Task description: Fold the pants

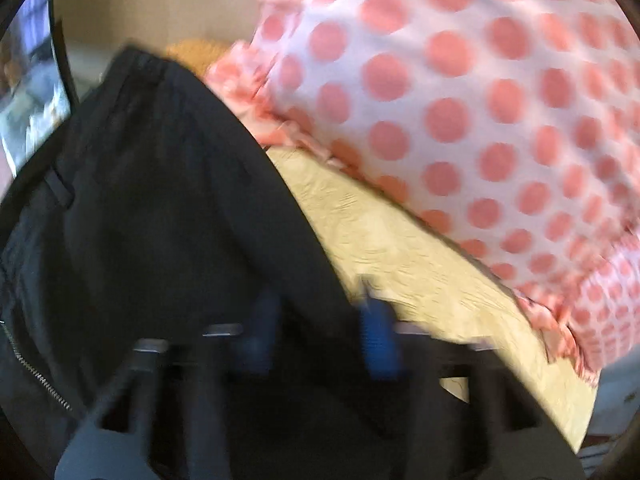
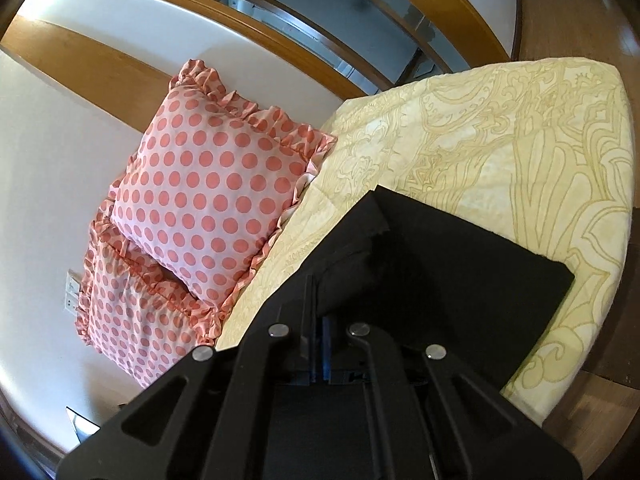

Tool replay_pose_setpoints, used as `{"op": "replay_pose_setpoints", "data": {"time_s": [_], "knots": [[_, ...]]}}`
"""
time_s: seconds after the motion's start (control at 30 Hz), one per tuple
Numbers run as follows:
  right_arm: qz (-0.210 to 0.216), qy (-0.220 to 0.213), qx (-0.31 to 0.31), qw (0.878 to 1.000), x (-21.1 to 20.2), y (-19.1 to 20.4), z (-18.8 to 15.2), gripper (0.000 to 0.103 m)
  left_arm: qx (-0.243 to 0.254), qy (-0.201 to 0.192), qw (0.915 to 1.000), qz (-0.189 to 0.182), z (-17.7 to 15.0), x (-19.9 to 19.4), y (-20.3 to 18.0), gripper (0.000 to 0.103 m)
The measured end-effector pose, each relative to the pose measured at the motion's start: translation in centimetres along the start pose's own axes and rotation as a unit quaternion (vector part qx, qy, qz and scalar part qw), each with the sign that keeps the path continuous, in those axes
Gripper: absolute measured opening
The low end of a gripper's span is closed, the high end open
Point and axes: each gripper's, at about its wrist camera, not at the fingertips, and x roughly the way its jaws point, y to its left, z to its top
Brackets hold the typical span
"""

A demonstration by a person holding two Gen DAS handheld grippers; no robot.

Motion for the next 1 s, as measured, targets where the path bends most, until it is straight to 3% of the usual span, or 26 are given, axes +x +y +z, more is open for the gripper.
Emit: {"op": "replay_pose_setpoints", "data": {"time_s": [0.03,0.17,0.27,0.37,0.5,0.57,0.7,1.0], "knots": [[0.0,0.002,-0.002,1.0,0.2,0.0,0.1,0.002,-0.016,-0.007,0.9998,-0.008,-0.1,-0.4,0.8,0.008],[0.005,-0.003,-0.011,1.0,-0.1,0.0,0.5,0.002,-0.027,-0.077,0.9946,-0.065,-3.1,-7.9,4.2,0.007],[-0.001,-0.013,-0.019,1.0,-0.8,-0.3,0.9,0.002,-0.003,-0.147,0.9855,-0.084,-9.2,-15.6,7.3,0.007],[-0.019,-0.014,-0.009,1.0,-0.9,-1.4,1.2,0.002,0.001,-0.158,0.9851,-0.069,-15.7,-19.8,10.8,0.007],[-0.043,-0.004,0.002,0.999,-0.8,-2.4,1.0,0.002,-0.023,-0.12,0.9913,-0.048,-22.2,-19.2,14.6,0.007],[-0.049,0.0,0.002,0.999,-0.8,-2.6,1.0,0.002,-0.036,-0.123,0.9906,-0.048,-24.0,-19.3,15.4,0.007],[-0.064,0.018,0.001,0.998,-0.4,-2.8,1.4,0.002,-0.036,-0.132,0.989,-0.055,-24.4,-19.6,15.7,0.008],[-0.108,0.006,0.018,0.994,-2.6,-5.1,0.3,0.002,-0.014,-0.13,0.9888,-0.072,-24.6,-18.8,15.7,0.01]]}}
